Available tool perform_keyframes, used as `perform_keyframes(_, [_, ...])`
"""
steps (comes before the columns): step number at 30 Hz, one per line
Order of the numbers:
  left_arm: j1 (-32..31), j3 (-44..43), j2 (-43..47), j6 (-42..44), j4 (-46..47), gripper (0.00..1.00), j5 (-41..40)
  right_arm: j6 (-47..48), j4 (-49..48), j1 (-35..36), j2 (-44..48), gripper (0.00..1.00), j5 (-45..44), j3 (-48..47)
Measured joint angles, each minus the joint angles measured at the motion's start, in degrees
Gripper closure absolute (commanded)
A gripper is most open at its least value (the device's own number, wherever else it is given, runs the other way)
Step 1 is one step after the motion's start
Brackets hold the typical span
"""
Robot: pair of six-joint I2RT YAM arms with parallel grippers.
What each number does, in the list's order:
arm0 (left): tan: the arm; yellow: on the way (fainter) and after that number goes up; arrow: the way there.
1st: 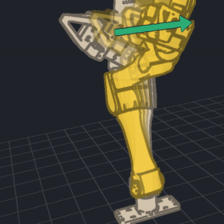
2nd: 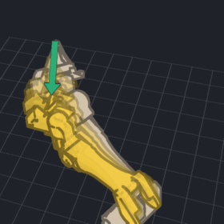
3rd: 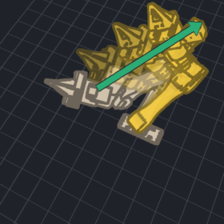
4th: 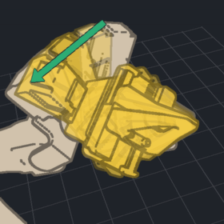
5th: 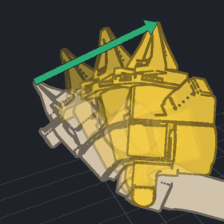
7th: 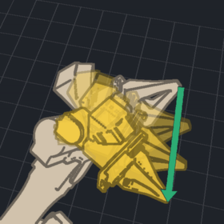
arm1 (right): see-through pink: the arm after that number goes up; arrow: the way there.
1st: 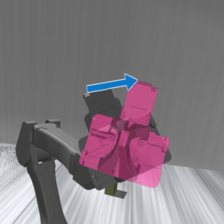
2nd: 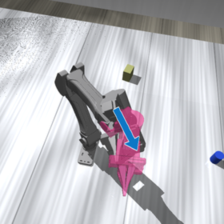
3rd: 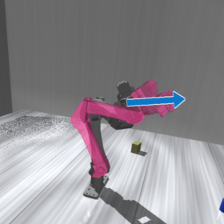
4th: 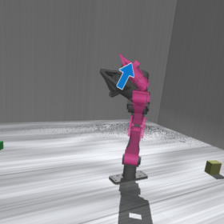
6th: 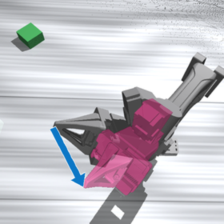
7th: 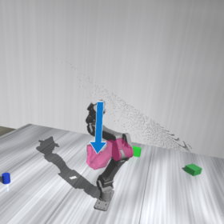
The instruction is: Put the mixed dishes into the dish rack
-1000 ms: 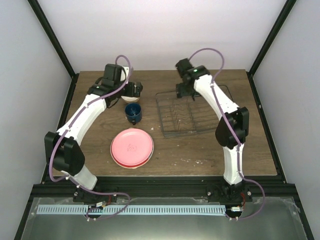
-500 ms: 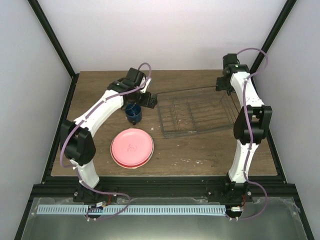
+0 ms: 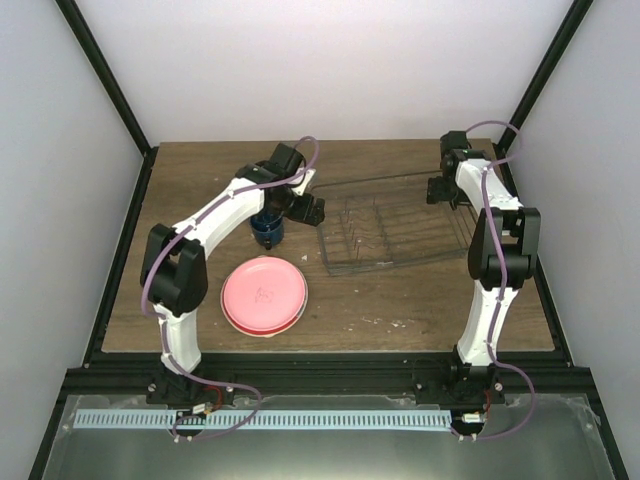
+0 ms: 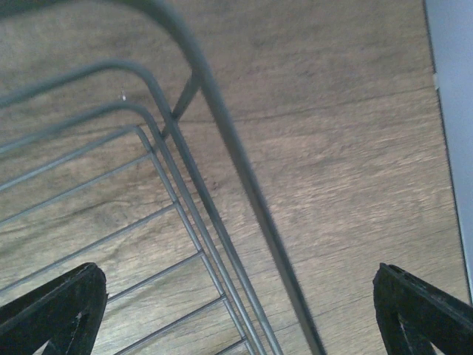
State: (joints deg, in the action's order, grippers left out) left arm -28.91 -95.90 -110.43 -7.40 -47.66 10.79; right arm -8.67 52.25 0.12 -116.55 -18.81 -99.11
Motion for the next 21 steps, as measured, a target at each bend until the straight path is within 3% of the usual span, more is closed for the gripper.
perform_keyframes(21, [-2.4, -2.69, -7.48, 2.45, -0.72, 0.0, -1.33, -4.74, -3.1, -0.33, 4.92, 0.0, 5.35, 13.86])
